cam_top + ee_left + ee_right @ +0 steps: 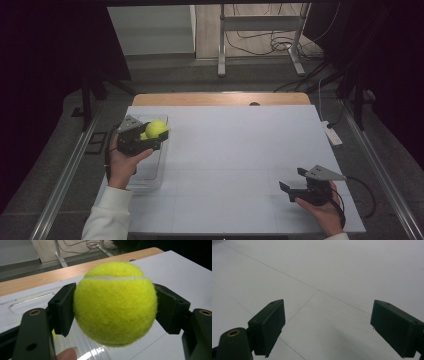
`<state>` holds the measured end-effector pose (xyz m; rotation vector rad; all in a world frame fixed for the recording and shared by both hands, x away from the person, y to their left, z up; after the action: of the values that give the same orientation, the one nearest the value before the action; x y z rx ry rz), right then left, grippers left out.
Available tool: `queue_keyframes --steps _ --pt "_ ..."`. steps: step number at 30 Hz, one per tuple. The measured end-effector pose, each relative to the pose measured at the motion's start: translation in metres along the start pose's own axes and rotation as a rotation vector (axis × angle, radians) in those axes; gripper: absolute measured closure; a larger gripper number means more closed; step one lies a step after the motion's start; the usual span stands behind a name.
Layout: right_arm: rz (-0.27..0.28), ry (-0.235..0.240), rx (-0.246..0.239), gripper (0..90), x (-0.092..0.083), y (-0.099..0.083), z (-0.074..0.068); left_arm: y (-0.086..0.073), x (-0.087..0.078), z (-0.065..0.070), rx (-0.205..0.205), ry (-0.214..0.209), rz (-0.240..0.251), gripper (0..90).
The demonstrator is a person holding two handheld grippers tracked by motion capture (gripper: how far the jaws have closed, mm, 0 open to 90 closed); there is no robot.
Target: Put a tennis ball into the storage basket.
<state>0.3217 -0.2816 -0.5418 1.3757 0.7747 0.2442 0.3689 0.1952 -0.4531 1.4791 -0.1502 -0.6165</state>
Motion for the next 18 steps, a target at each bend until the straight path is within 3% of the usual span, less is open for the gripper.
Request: queue_keyframes --steps 18 --pt "0.002 0.002 -0.001 13.1 0.001 0.001 -0.002 -0.01 -0.004 -0.025 -0.004 0.078 -0.032 26.8"
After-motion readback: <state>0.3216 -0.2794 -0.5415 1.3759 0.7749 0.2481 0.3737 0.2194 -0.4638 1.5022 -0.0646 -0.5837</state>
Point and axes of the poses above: each handheld gripper's, and its own axes: x roughly forward along the jaws, y roughly out of its top, z roughly to its right, the point moved 6 cm from there along x, roughly forward along the jaws, and after that the axes turned 13 degrees about z, right-handed, at the moved point
